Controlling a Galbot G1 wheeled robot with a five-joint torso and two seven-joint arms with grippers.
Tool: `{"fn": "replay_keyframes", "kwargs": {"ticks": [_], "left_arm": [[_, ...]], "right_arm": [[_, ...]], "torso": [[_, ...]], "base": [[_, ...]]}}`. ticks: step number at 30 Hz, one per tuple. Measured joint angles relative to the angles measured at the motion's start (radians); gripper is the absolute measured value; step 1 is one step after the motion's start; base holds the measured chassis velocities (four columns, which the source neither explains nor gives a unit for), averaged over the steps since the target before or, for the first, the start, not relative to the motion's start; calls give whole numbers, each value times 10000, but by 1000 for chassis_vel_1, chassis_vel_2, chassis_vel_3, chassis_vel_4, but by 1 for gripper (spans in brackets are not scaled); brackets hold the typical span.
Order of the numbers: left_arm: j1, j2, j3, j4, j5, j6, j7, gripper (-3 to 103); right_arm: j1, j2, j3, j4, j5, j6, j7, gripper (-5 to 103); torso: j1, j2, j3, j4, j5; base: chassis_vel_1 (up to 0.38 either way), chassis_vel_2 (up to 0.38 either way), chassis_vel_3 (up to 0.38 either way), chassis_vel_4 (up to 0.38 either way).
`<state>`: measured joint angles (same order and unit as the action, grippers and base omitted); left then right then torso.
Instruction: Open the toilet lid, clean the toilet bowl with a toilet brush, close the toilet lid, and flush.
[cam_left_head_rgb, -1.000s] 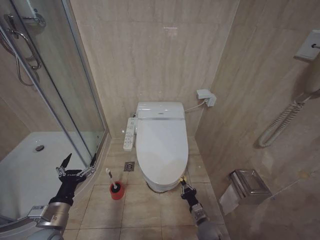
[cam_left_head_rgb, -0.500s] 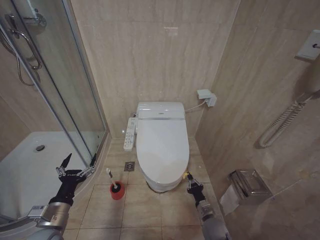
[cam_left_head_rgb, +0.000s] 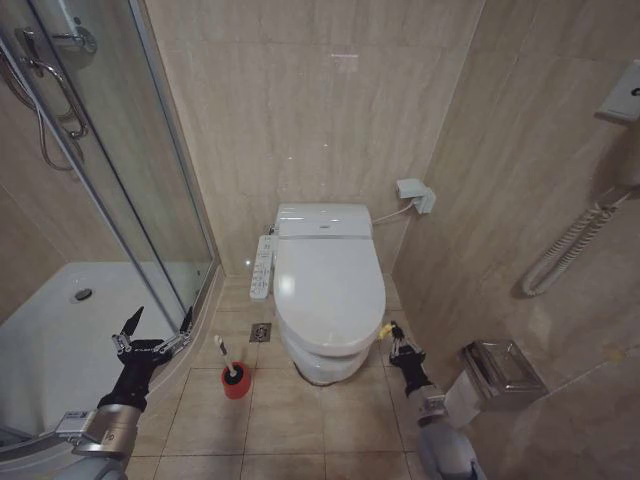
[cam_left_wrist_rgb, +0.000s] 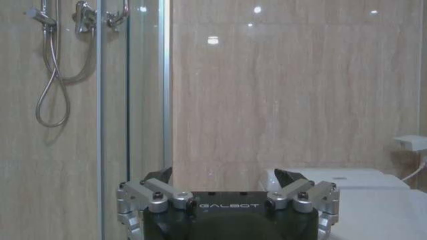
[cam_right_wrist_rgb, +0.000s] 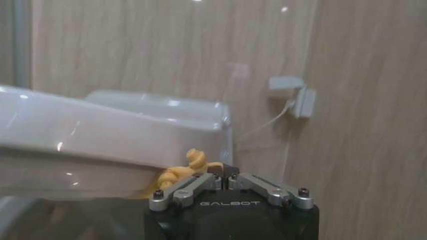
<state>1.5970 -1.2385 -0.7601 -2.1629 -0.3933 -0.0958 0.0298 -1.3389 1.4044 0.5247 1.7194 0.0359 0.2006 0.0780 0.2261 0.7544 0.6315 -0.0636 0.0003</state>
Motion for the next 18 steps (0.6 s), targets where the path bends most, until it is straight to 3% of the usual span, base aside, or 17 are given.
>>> {"fn": "replay_keyframes", "kwargs": {"ticks": [9,18], "left_arm": [[0,0,0,0,0,0,0,100],[-1,0,0,0,0,0,0,100]], "right_arm": [[590,-80,370,1316,841,-780,472,2],[1683,-432,374,1311,1472,-1313,663,2]], "torso": [[0,0,0,0,-5],[0,0,0,1,-7]], "base": [[0,0,0,0],[0,0,0,0]]}}
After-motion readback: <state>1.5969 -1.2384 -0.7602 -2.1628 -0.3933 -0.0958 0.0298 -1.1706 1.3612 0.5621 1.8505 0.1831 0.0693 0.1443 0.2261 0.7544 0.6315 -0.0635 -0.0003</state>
